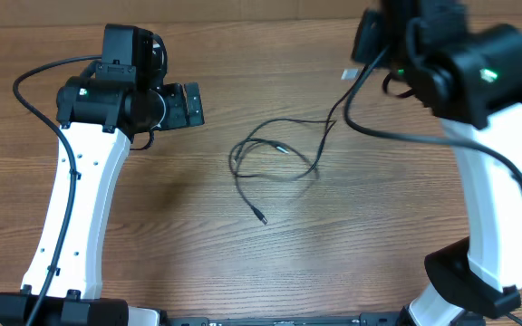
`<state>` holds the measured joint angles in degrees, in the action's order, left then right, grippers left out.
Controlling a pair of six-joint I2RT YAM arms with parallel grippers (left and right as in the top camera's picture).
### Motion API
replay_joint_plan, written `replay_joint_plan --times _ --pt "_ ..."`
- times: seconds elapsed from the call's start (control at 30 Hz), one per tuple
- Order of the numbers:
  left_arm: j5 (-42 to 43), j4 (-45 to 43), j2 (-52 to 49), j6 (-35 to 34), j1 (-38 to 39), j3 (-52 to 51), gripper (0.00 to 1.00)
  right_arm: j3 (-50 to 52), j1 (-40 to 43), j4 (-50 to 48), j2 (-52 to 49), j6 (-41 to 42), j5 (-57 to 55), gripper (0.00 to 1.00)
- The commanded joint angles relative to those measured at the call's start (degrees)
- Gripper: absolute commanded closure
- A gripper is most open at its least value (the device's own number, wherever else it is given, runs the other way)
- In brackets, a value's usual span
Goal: Untangle cables
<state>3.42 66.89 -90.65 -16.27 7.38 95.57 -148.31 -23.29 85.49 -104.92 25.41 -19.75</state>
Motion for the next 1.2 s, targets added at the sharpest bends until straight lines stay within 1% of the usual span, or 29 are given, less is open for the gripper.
replay_joint_plan --times 0.0,0.1,0.3,0.37,0.43,0.57,0.7,0.77,0.83,0.93,1.0,1.1,1.17 --pt "0.2 -0.04 -0.39 1.07 -0.26 -0.17 0.0 -8.15 0.17 -3.3 1.38 -0.13 -4.48 0.96" --pt "0.2 -0.04 -0.39 1.07 -0.26 -0.17 0.0 -12.33 0.17 -7.63 1.38 -1.38 -4.68 0.96" --pt "0.2 -0.04 -0.39 1.07 -0.26 -0.17 0.0 -14.95 0.17 -20.2 1.42 -9.88 -5.09 0.96" --pt "0.2 -0.04 -0.39 1.07 -0.26 -0.17 0.0 -14.93 0.17 -23.3 1.42 -10.8 -8.24 0.96" --pt "0.2 -0.04 -0.39 1.07 -0.26 -0.17 0.0 -14.93 0.17 -25.14 1.42 -13.4 -11.17 0.96" --pt "0.2 -0.04 -0.39 1.07 -0.26 -0.17 0.0 -14.93 0.17 -30.8 1.42 -24.09 -21.29 0.96" --pt "0.2 -0.04 -0.39 1.07 -0.26 -0.17 0.0 -14.93 0.2 -37.57 1.42 -30.6 -32.04 0.96" --pt "0.2 -0.04 -0.39 1.07 -0.26 -0.17 0.0 -14.93 0.35 -40.81 1.42 -33.68 -34.51 0.96" --pt "0.2 -0.04 -0.39 1.07 -0.26 -0.17 0.0 -14.93 1.7 -44.04 1.42 -36.61 -34.69 0.96" --pt "0.2 -0.04 -0.39 1.07 -0.26 -0.17 0.0 -14.78 5.7 -44.94 1.42 -36.68 -34.58 0.96" --pt "0.2 -0.04 -0.39 1.07 -0.26 -0.17 0.0 -14.78 8.44 -43.69 1.31 -37.27 -32.92 0.96" --pt "0.2 -0.04 -0.39 1.07 -0.26 -0.17 0.0 -14.53 12.22 -36.09 1.31 -39.93 -22.62 0.96" --pt "0.2 -0.04 -0.39 1.07 -0.26 -0.17 0.0 -14.34 13.84 -29.09 1.31 -40.79 -14.75 0.96"
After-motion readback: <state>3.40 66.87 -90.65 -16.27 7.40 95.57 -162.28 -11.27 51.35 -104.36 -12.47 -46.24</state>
